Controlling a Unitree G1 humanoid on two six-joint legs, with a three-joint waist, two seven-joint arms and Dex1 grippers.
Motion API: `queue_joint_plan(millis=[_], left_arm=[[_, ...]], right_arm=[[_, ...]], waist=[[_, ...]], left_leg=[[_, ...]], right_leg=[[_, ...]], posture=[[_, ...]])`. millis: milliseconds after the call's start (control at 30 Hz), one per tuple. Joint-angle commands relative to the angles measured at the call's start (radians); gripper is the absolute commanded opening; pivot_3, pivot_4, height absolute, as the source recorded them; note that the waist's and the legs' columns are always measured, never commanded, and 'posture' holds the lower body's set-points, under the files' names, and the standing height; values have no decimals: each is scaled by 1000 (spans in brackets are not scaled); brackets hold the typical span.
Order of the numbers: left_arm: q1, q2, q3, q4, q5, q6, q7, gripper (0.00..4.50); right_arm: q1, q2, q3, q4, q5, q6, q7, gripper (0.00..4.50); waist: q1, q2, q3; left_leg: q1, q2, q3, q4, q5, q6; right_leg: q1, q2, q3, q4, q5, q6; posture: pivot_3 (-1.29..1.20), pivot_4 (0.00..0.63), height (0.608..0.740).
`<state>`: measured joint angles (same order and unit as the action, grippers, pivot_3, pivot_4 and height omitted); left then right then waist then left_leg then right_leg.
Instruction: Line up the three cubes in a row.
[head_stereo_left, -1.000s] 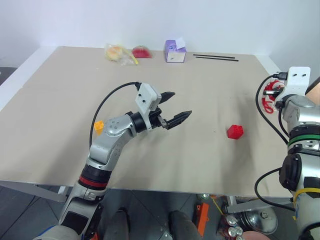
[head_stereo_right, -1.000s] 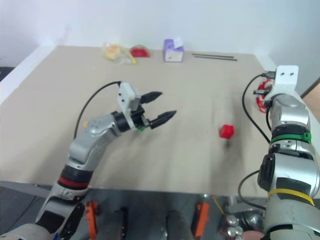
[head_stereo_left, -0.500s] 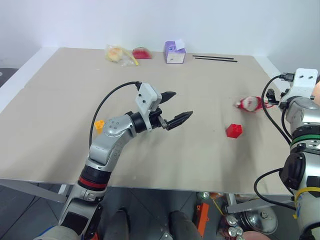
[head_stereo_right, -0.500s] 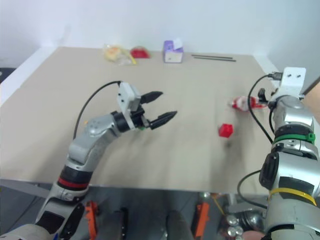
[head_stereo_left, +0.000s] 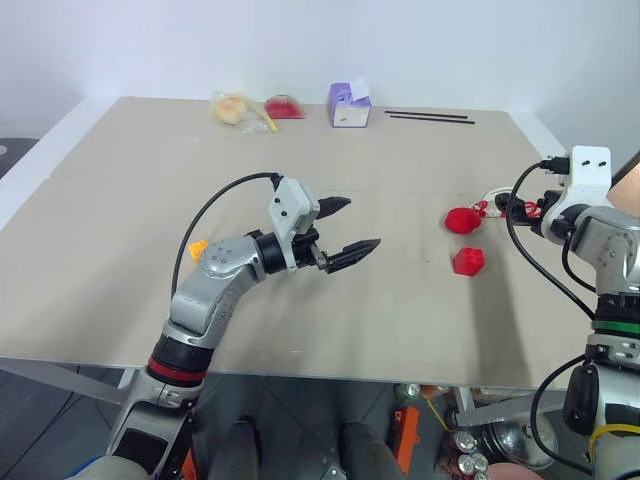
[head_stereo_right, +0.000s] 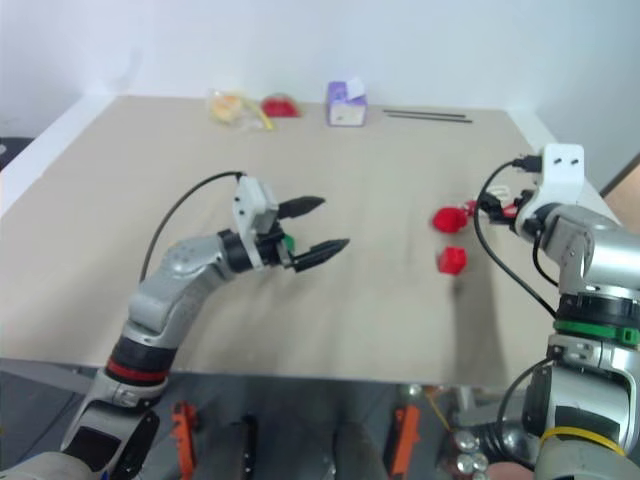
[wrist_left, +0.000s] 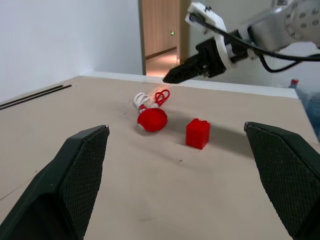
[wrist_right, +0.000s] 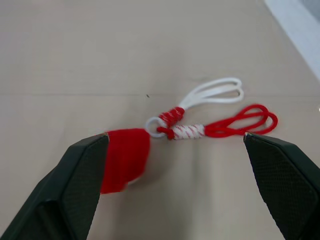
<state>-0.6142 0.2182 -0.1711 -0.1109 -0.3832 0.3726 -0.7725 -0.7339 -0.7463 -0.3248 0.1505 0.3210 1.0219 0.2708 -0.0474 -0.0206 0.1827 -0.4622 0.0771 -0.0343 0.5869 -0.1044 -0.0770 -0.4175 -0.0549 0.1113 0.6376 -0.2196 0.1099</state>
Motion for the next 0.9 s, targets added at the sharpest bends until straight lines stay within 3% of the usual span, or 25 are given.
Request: queue_joint_plan(millis=[33,300,733,900], left_arm=[[-13,10,11,-38,-17,-6,-16,4500],[-17,11,4,-29,-16,-8,-35,4500],[-27,-1,3,-12,-11,-16,-40,4500],[-26,-2,7,-17,-11,-13,-36,4500]], right_arm=[[69,55,-53,-212,40,203,-59,4474],[103,217,-139,-408,15,425,-180,4474],[168,333,-120,-402,-42,389,-227,4474],[177,344,-112,-363,-69,332,-236,2968]], waist=[[0,-1,0],[0,0,0],[0,0,0],[0,0,0]], left_leg=[[0,0,0,0,0,0],[0,0,0,1,1,1],[0,0,0,1,1,1],[0,0,0,1,1,1]], right_leg=[[1,0,0,0,0,0],[0,0,0,1,1,-1],[0,0,0,1,1,-1],[0,0,0,1,1,-1]], posture=[[0,150,740],[0,150,740],[0,150,740],[0,150,740]])
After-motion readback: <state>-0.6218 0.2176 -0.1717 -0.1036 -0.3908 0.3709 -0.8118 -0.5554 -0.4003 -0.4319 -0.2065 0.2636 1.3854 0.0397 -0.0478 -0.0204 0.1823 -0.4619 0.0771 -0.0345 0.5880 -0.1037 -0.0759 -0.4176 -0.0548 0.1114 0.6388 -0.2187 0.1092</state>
